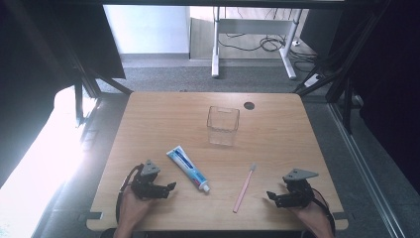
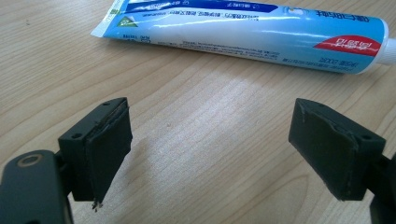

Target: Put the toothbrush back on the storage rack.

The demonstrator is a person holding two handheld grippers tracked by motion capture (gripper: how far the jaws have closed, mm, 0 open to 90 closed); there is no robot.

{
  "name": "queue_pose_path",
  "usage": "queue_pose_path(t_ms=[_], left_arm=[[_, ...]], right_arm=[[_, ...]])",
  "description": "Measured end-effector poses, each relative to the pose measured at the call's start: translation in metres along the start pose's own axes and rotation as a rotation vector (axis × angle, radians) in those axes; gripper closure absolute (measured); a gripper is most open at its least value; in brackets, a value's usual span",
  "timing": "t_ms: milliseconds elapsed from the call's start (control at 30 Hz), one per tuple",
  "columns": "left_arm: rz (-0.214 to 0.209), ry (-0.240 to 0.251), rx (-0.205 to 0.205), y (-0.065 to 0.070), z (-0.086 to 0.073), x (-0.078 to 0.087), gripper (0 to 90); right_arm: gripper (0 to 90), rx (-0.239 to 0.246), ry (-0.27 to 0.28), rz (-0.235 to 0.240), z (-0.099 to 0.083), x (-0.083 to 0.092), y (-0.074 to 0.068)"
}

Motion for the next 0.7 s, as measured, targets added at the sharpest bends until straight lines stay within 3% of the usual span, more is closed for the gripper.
queue_pose_path(t_ms=[433, 700], left_arm=[[0.001, -0.007, -0.009, 0.0, -0.001, 0.0, 14.0], [-0.018, 0.002, -0.013, 0.0, -0.001, 0.0, 13.4]], right_arm=[[48.5, -0.006, -0.003, 0.033, 0.012, 0.004, -0.009], [71.0, 0.025, 0.004, 0.071, 0.016, 0.002, -0.013]])
Point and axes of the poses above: each handheld gripper's, and its own axes: x roughly backward along the jaws, z roughly out of its top, y roughly to its right, the point moved 4 cm from there along -x, roughly forward along the jaws, and after that the axes turned 12 degrees about x, right-handed, at the moved point
